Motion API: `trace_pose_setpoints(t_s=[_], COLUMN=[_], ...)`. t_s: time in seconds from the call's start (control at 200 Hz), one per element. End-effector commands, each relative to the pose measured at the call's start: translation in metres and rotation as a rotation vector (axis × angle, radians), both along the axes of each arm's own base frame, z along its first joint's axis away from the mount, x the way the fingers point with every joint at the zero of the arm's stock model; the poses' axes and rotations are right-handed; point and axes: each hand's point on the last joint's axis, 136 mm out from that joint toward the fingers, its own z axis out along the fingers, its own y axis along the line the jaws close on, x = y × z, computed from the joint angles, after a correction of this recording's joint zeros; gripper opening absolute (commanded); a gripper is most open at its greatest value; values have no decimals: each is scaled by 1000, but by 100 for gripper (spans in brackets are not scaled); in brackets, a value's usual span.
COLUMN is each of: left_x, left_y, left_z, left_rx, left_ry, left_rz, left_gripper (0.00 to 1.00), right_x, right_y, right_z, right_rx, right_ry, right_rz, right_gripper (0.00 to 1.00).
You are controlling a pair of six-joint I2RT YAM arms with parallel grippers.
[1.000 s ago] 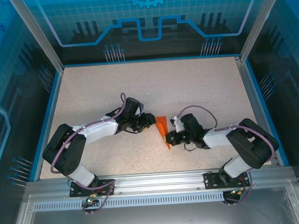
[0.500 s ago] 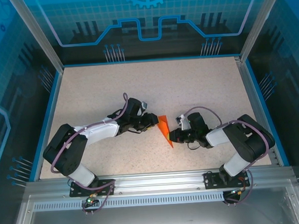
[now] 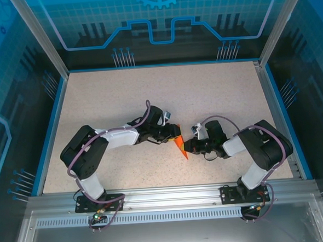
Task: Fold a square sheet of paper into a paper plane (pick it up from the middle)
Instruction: Fold the wing for the fifth time at the center of the table.
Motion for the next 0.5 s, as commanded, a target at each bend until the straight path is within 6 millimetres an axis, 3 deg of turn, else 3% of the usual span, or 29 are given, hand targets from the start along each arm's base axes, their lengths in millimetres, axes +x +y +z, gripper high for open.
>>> trace_pose_setpoints(t_s=[0.0,0.495], left_x=[4,15], left_y=[-12,-13], left_z=[5,-20], left_rx=[-30,28], left_ry=[-29,-8], left_rz=[-40,-15], left_gripper=[36,35], right_x=[1,1], right_y=[-8,-9], right_z=[-6,-6], right_rx=[-14,-40], right_ry=[40,38], right_rz=[-24,-19], right_gripper=[7,17])
